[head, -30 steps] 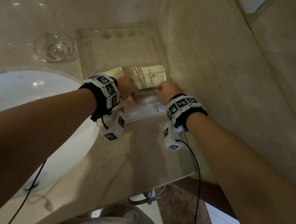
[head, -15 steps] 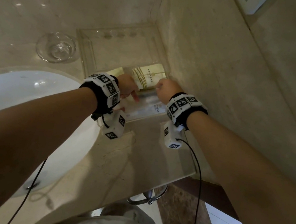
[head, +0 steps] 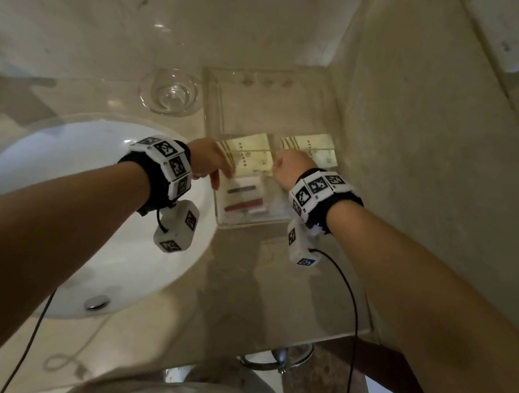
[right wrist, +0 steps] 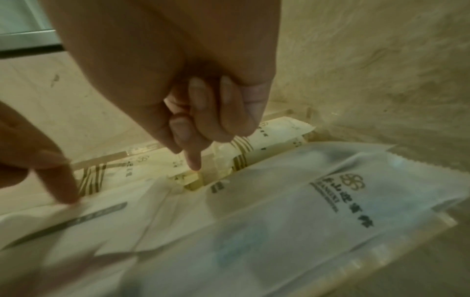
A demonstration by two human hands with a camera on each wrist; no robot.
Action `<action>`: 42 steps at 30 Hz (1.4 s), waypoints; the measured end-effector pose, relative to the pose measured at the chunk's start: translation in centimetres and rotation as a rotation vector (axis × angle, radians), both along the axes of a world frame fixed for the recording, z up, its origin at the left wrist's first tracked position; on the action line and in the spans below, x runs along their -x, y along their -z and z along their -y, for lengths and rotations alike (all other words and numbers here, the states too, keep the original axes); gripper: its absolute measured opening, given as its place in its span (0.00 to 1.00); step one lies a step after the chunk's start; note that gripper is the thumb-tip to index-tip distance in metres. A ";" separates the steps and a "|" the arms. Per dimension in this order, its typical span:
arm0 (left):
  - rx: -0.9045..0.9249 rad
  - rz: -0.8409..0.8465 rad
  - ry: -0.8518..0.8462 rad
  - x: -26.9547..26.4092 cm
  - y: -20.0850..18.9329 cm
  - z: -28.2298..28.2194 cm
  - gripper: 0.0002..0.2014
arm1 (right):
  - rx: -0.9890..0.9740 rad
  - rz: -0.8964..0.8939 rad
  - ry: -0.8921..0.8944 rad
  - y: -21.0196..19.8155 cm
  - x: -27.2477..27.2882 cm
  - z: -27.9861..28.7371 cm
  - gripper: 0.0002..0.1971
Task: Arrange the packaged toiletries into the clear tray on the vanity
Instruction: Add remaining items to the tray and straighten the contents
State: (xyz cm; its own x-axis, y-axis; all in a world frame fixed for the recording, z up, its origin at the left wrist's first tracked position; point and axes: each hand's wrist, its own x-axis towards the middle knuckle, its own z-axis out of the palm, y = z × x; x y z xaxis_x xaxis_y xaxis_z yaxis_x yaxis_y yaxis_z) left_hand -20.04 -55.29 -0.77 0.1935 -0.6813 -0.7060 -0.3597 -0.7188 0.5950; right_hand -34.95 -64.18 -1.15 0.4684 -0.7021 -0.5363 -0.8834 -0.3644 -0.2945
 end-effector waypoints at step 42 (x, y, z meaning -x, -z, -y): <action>0.175 0.201 0.019 -1.4 1.3 -0.9 0.14 | -0.183 -0.044 -0.251 0.6 -1.9 -3.1 0.21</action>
